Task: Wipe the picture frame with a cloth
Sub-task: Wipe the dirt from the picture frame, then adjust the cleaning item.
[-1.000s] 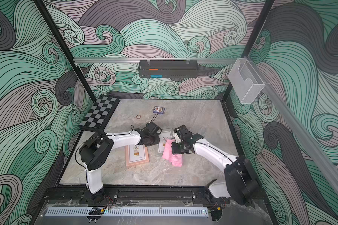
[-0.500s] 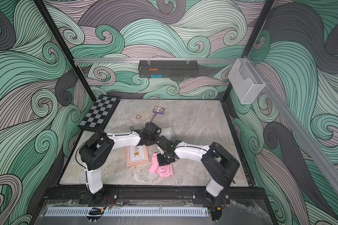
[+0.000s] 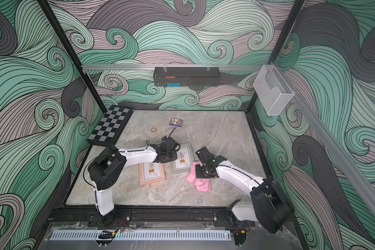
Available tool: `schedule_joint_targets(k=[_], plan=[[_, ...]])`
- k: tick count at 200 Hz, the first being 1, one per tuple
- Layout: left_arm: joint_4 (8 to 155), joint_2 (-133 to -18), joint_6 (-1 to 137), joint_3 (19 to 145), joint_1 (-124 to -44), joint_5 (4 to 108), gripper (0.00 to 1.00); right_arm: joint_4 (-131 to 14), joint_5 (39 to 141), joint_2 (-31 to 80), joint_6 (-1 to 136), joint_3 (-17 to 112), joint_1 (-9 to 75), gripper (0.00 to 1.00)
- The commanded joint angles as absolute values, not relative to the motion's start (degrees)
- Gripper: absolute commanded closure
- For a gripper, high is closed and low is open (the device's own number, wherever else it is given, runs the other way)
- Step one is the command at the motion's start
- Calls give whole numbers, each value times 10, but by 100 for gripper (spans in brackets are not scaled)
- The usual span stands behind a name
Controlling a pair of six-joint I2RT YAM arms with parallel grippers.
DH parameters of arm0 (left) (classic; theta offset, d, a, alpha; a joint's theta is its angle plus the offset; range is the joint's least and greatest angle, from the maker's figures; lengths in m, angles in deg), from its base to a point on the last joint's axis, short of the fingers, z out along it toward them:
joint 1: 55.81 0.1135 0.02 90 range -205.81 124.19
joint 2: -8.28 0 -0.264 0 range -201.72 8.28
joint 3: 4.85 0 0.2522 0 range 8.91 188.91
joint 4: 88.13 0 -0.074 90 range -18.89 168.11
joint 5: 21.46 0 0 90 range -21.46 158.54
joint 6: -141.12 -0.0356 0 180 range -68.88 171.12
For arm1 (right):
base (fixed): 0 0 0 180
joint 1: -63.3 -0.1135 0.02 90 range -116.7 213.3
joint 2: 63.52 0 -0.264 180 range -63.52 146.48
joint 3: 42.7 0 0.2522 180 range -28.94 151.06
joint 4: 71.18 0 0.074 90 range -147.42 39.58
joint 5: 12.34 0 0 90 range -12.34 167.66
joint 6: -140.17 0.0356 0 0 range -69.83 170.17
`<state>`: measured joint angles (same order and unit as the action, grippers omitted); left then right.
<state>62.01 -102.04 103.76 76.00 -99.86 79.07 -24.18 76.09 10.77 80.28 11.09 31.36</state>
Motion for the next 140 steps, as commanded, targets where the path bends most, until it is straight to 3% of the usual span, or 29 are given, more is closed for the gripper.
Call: schedule_joint_targets(k=[1, 14, 22, 44, 75, 113, 140], plan=[[502, -1026, 1008, 737, -1004, 798, 73, -215, 738, 90, 782, 115, 322, 100], [523, -1012, 1005, 731, -1005, 781, 43, -206, 737, 82, 776, 128, 322, 100], [537, -1002, 1005, 727, -1005, 770, 30, -197, 733, 75, 773, 138, 322, 100], [575, -957, 1004, 711, -1005, 743, 13, -175, 720, 54, 758, 165, 323, 100], [631, -845, 993, 671, -1002, 702, 7, -163, 768, 34, 735, 193, 329, 100], [784, -667, 1007, 550, -980, 526, 1, -221, 962, 41, 738, 212, 387, 100], [900, -614, 1041, 474, -976, 430, 1, -301, 1090, 71, 784, 216, 427, 100]])
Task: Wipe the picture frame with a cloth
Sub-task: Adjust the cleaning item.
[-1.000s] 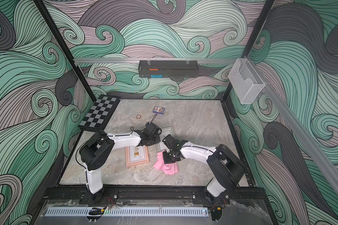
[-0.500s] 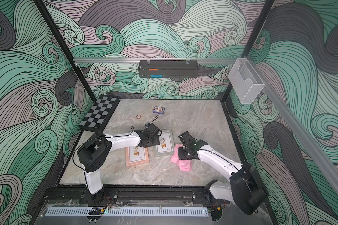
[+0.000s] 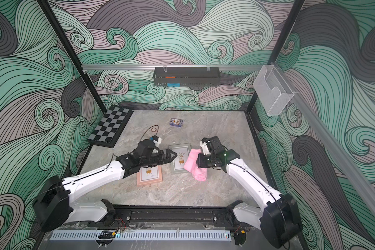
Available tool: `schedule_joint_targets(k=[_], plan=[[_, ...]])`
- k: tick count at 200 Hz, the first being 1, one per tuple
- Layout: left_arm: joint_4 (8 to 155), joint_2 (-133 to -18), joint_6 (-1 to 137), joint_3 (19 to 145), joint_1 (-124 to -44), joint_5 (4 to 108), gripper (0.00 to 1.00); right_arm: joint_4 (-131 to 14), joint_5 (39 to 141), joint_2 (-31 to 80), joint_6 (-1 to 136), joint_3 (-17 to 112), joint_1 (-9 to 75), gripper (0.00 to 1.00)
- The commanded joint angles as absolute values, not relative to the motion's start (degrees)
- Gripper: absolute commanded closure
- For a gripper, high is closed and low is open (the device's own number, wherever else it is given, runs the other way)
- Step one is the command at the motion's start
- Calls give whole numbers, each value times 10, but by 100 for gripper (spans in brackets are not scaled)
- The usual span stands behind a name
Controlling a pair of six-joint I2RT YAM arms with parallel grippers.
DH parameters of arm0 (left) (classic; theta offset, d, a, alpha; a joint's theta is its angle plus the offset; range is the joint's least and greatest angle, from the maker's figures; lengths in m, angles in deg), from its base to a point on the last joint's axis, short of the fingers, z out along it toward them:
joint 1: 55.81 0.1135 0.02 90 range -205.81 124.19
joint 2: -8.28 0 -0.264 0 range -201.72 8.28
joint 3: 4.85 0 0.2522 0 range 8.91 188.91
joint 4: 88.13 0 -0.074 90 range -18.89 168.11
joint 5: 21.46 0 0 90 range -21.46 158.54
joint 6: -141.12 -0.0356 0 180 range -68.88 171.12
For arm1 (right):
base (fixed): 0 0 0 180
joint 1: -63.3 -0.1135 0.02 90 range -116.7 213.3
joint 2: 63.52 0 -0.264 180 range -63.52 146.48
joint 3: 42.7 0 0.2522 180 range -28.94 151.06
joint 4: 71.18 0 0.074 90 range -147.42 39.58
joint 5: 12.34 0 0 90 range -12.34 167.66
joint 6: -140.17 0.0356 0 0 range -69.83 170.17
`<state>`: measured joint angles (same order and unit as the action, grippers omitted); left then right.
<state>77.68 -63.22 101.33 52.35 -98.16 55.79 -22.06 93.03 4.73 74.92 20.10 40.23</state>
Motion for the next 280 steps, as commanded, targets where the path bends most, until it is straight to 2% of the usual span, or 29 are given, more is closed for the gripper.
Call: schedule_joint_targets(k=[1, 36, 85, 173, 233, 280], plan=[[902, -613, 1042, 471, -976, 428, 1, -304, 1094, 72, 786, 216, 428, 100], [1047, -645, 1095, 425, -976, 387, 1, -409, 1185, 109, 858, 216, 429, 100], [1160, -701, 1148, 420, -976, 360, 1, -464, 1190, 150, 891, 222, 429, 100], [1199, -760, 1145, 410, -991, 380, 1, -592, 1232, 188, 989, 224, 413, 100], [1201, -782, 1134, 413, -991, 408, 1, -600, 1235, 181, 1007, 220, 399, 100], [1161, -737, 1117, 407, -991, 439, 31, -593, 1232, 185, 1001, 208, 397, 100]])
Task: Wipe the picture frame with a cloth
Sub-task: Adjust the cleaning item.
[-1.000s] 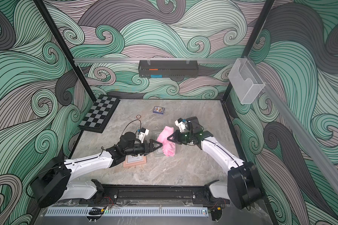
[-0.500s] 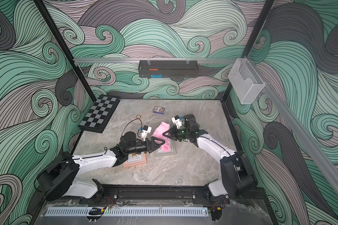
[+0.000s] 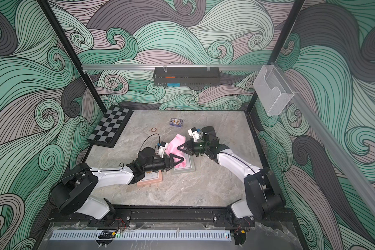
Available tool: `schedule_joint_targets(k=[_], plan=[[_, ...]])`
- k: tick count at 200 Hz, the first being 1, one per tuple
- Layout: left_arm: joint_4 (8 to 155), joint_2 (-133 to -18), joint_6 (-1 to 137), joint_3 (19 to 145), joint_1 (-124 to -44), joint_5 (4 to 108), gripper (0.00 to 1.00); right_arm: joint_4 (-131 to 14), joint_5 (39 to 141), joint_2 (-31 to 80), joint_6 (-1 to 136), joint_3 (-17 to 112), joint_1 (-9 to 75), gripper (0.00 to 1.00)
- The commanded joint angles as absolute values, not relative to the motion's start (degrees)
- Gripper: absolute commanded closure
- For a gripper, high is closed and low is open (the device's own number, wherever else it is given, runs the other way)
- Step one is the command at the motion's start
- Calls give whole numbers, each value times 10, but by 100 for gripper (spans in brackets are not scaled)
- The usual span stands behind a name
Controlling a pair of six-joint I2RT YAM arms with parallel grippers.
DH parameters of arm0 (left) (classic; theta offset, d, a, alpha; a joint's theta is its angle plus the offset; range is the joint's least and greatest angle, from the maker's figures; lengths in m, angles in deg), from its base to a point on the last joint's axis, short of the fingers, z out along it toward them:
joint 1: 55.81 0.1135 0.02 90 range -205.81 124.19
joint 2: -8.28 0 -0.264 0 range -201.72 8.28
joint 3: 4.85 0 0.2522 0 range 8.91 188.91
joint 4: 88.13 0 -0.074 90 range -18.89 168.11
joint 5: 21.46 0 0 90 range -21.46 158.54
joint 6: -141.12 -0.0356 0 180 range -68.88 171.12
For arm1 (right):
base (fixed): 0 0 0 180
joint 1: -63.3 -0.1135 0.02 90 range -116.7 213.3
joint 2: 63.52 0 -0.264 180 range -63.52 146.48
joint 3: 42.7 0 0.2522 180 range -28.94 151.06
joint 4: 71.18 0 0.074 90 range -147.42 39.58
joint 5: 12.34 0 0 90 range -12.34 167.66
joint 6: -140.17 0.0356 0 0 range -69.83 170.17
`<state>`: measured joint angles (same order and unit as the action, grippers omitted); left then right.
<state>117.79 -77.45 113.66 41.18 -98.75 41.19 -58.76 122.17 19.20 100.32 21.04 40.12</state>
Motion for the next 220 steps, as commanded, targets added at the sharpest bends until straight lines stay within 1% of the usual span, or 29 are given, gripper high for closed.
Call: schedule_joint_targets(k=[1, 22, 39, 43, 47, 53, 56, 62, 78, 87, 114, 130, 139, 143, 159, 171, 190, 220], plan=[[1160, -737, 1116, 407, -991, 440, 32, -593, 1232, 185, 1000, 208, 397, 100], [1126, -695, 1100, 411, -991, 454, 53, -587, 1228, 187, 993, 199, 394, 100], [1105, -671, 1088, 414, -991, 460, 55, -587, 1226, 190, 992, 192, 391, 100], [1102, -668, 1086, 416, -991, 460, 57, -587, 1226, 192, 992, 191, 390, 100], [1099, -665, 1085, 417, -991, 460, 63, -587, 1225, 193, 992, 191, 388, 100], [1094, -664, 1085, 419, -991, 460, 67, -589, 1224, 194, 992, 189, 385, 100], [1093, -664, 1086, 419, -991, 460, 72, -590, 1224, 195, 992, 189, 383, 100], [1094, -666, 1086, 420, -991, 460, 76, -590, 1223, 197, 991, 189, 379, 100], [1105, -686, 1094, 423, -991, 451, 93, -591, 1222, 200, 991, 190, 370, 100], [1116, -702, 1099, 424, -991, 442, 100, -590, 1224, 200, 990, 193, 366, 100], [1156, -749, 1114, 416, -991, 439, 100, -562, 1220, 193, 970, 207, 362, 100], [1133, -749, 1102, 416, -991, 451, 100, -491, 1179, 187, 921, 230, 364, 77], [1078, -737, 1079, 427, -991, 460, 100, -445, 1135, 183, 886, 245, 366, 58], [1044, -718, 1065, 434, -991, 467, 100, -427, 1112, 180, 873, 249, 368, 51], [904, -666, 1012, 457, -992, 509, 100, -389, 1044, 178, 826, 264, 377, 36], [811, -624, 980, 470, -993, 540, 100, -380, 1024, 188, 804, 274, 383, 34], [719, -572, 948, 482, -993, 575, 100, -335, 992, 221, 771, 307, 388, 35], [678, -535, 926, 482, -994, 590, 100, -279, 921, 284, 720, 346, 385, 39]])
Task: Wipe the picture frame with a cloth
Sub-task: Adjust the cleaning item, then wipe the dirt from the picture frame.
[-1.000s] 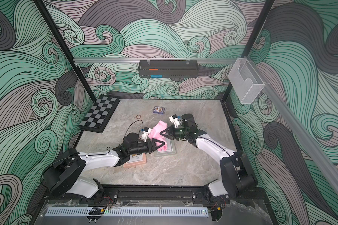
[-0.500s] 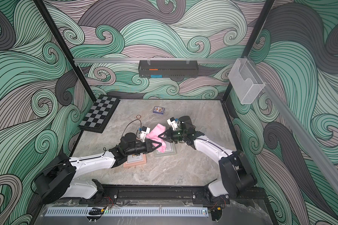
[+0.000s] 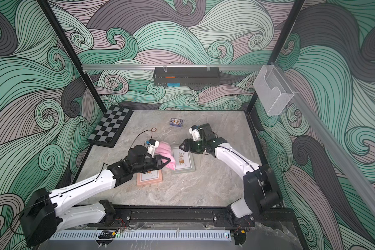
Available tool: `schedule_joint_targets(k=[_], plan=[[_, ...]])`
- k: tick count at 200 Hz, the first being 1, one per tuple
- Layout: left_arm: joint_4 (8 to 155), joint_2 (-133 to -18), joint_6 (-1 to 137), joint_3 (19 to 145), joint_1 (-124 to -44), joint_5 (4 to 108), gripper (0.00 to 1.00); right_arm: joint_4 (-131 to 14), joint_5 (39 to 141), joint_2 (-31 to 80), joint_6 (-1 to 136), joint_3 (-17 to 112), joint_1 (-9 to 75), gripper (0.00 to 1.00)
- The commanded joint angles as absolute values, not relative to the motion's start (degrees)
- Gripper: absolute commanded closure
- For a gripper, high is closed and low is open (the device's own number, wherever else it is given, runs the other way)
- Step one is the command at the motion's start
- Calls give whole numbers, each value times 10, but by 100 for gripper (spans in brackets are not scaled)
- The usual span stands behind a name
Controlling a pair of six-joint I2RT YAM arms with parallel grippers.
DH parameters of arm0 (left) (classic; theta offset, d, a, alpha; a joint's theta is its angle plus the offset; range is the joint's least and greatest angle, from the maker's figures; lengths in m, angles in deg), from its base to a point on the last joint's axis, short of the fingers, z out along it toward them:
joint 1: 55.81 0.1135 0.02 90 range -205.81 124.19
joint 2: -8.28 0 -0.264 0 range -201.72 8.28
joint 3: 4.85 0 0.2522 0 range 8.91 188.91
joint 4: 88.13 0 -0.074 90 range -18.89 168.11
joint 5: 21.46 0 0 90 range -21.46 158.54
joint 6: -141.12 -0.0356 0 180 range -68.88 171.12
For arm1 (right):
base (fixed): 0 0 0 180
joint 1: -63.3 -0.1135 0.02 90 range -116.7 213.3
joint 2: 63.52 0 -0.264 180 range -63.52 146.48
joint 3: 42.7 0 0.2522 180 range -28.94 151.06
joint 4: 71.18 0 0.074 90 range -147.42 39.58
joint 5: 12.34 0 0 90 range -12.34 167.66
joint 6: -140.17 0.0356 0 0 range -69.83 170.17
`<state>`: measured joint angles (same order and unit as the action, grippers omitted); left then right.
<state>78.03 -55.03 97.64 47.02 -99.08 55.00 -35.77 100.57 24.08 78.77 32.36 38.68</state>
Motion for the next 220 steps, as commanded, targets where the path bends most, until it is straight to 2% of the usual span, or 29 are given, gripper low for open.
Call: schedule_joint_targets(k=[1, 29, 94, 117, 129, 147, 191, 220], plan=[[678, -535, 926, 482, -994, 590, 100, -277, 918, 286, 719, 346, 385, 39], [678, -540, 920, 494, -994, 604, 100, -252, 844, 340, 697, 359, 377, 41], [667, -558, 904, 524, -993, 628, 100, -217, 752, 448, 675, 413, 350, 44], [675, -576, 903, 531, -993, 652, 100, -205, 717, 459, 684, 404, 341, 53], [698, -594, 900, 536, -992, 672, 100, -202, 711, 454, 693, 387, 341, 63], [735, -646, 884, 563, -991, 681, 100, -202, 705, 435, 708, 349, 340, 72], [728, -865, 884, 743, -965, 645, 100, -202, 696, 391, 722, 280, 344, 71], [780, -1009, 911, 823, -948, 607, 100, -202, 709, 385, 724, 276, 353, 71]])
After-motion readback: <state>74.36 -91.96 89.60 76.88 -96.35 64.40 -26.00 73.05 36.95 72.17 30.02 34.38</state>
